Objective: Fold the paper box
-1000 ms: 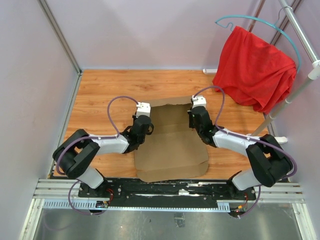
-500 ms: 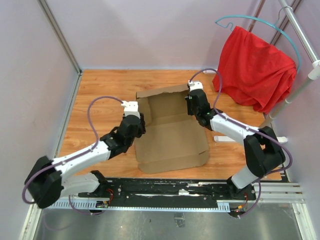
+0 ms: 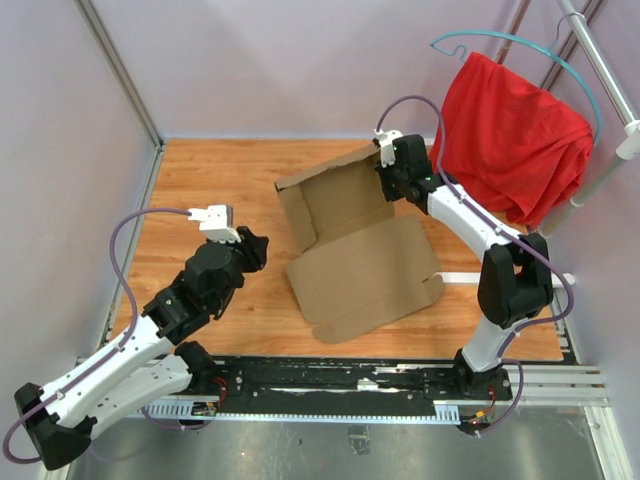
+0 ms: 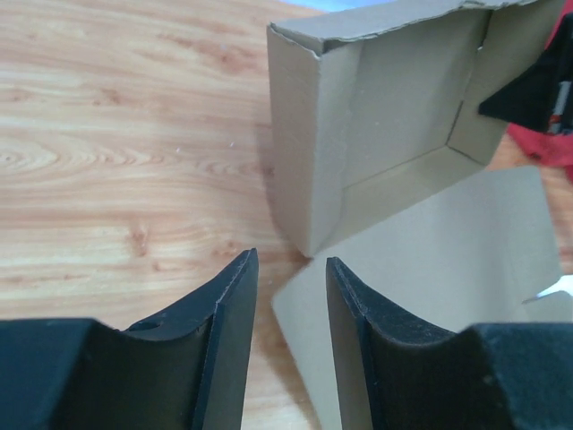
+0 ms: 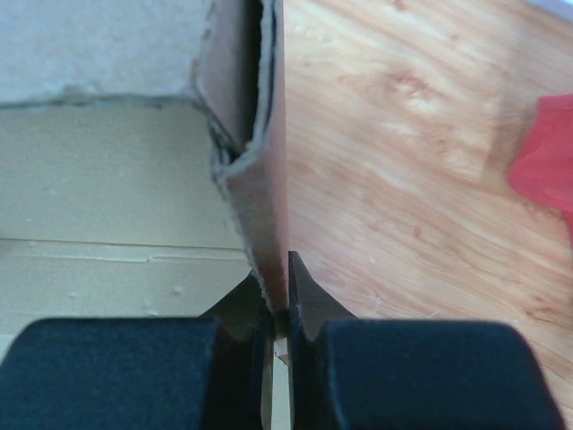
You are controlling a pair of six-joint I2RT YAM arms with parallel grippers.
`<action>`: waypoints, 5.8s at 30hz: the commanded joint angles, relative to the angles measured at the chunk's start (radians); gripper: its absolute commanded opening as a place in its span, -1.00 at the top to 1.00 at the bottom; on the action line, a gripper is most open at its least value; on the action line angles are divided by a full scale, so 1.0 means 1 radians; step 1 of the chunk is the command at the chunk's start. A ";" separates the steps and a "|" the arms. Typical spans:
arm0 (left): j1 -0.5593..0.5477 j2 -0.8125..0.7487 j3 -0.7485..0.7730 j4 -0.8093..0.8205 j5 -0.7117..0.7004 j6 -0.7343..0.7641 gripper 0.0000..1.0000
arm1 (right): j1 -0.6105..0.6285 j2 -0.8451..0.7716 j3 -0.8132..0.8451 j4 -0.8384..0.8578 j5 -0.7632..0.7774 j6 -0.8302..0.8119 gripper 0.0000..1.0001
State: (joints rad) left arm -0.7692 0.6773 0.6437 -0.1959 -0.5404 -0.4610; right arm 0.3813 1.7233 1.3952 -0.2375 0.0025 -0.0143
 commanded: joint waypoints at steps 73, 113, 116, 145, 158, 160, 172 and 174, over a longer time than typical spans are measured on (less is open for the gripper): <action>-0.006 -0.353 -0.001 -0.272 -0.142 0.068 0.15 | 0.537 0.682 0.764 -0.332 0.129 0.060 -0.19; -0.005 -0.406 -0.007 -0.268 -0.125 0.064 0.15 | 0.404 0.406 0.383 -0.398 -0.196 -0.147 -0.37; -0.005 -0.412 -0.008 -0.268 -0.125 0.065 0.15 | 0.419 0.423 0.378 -0.402 -0.136 -0.158 -0.32; -0.005 -0.452 -0.015 -0.250 -0.095 0.078 0.15 | 0.521 0.184 -0.032 -0.408 -0.314 -0.623 0.47; -0.005 -0.461 -0.017 -0.249 -0.098 0.079 0.15 | 0.576 0.020 -0.098 -0.248 -0.424 -0.624 -0.06; -0.006 -0.462 -0.017 -0.250 -0.100 0.078 0.15 | 0.617 0.047 -0.081 -0.217 -0.416 -0.627 -0.07; -0.005 -0.467 -0.017 -0.251 -0.106 0.074 0.15 | 0.674 0.252 0.138 -0.198 -0.395 -0.612 -0.06; -0.005 -0.469 -0.017 -0.251 -0.105 0.077 0.15 | 0.676 0.300 0.172 -0.212 -0.394 -0.611 -0.05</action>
State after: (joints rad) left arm -0.7692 0.2241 0.6315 -0.4667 -0.6422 -0.3969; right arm 1.0443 1.9717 1.4914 -0.4389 -0.3752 -0.6163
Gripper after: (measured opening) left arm 0.425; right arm 0.531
